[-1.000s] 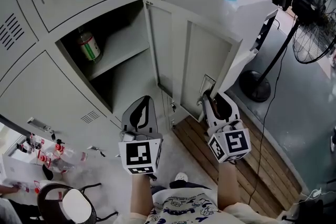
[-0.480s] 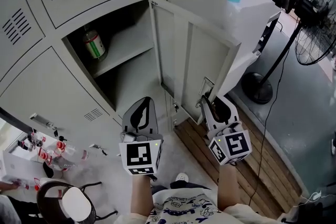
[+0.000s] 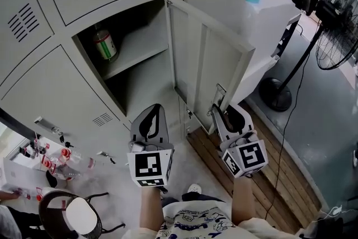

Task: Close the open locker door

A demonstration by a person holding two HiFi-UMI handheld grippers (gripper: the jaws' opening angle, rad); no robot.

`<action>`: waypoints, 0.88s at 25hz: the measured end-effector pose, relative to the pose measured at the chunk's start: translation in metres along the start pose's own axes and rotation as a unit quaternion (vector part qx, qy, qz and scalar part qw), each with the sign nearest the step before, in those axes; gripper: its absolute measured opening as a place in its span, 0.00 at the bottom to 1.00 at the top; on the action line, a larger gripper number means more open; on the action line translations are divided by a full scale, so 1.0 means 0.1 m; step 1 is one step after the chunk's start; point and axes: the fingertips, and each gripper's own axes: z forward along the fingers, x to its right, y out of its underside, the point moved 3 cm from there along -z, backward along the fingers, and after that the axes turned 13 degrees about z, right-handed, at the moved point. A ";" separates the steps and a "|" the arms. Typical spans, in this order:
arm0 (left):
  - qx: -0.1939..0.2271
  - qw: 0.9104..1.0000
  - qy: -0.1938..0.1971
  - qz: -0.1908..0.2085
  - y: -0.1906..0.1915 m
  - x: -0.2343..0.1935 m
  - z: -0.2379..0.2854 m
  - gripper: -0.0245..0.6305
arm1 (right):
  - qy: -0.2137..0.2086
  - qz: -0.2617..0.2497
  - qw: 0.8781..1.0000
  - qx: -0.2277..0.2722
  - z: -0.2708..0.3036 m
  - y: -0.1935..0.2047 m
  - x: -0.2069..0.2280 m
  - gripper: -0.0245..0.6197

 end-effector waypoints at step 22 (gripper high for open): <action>-0.003 1.000 -0.021 0.002 0.07 -0.28 -0.19 0.04 | -0.074 -0.018 0.997 -0.020 0.10 0.09 -0.53 0.25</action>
